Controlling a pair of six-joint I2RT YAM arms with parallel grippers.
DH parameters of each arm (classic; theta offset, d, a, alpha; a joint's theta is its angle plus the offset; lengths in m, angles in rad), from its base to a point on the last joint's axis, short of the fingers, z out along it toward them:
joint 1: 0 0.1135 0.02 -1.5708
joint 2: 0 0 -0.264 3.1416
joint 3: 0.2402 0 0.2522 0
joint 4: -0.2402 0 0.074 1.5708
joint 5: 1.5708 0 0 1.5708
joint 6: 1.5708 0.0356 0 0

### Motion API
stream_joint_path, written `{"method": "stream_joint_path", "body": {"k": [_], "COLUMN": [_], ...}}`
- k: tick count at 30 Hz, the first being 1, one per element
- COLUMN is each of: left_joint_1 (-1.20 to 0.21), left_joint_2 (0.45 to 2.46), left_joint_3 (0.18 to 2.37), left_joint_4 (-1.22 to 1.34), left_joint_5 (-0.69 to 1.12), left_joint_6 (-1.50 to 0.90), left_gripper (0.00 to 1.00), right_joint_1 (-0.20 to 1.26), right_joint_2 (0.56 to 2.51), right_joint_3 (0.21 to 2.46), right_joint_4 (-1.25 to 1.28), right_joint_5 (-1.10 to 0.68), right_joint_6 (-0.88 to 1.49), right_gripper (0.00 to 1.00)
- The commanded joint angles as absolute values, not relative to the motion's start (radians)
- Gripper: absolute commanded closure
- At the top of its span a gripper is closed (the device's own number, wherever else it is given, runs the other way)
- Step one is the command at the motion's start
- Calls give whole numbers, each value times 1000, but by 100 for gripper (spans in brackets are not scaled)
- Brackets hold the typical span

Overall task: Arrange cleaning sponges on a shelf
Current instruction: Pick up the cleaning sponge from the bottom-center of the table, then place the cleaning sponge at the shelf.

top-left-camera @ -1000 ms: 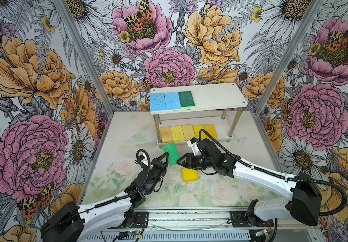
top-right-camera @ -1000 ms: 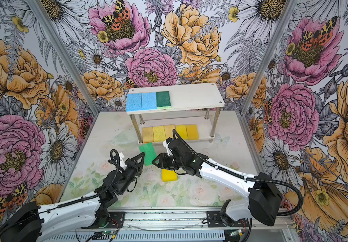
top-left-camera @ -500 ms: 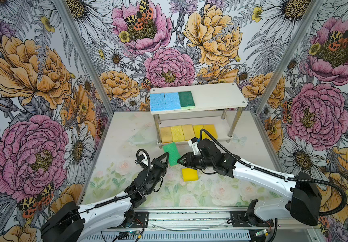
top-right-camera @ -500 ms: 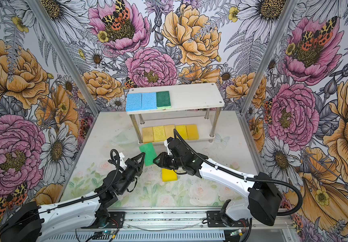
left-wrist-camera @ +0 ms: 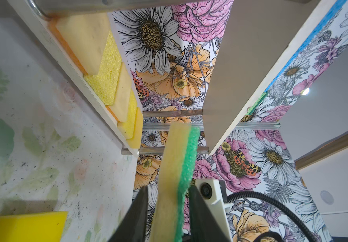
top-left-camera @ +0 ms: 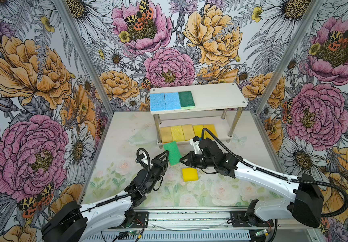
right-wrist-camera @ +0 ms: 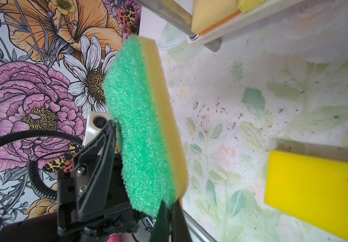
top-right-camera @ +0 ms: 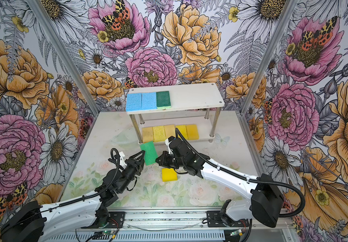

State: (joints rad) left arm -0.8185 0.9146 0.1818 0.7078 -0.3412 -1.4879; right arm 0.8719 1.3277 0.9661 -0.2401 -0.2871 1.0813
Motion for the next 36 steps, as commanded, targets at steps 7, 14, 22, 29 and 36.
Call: {"method": "stream_joint_path", "body": {"k": [7, 14, 22, 29, 36], "left_joint_1": [-653, -394, -277, -295, -287], "left_joint_2": [593, 333, 414, 560, 579], "left_joint_3": [288, 333, 374, 426, 389], "left_joint_4": [223, -120, -121, -113, -68], "left_joint_5": [-67, 161, 358, 447, 490], "left_joint_6": [-1366, -1289, -1255, -1191, -1203], "left_gripper": [7, 2, 1, 1, 1], "right_joint_1": [829, 802, 664, 454, 307], "right_joint_2": [1169, 1037, 1100, 1313, 1478], "right_joint_3": [911, 1015, 1390, 1711, 1877], "right_joint_4": [-242, -357, -597, -741, -750], "right_joint_5": [-283, -319, -336, -441, -524], "right_joint_6": [1040, 881, 783, 782, 794], "right_gripper": [100, 100, 100, 100, 100]}}
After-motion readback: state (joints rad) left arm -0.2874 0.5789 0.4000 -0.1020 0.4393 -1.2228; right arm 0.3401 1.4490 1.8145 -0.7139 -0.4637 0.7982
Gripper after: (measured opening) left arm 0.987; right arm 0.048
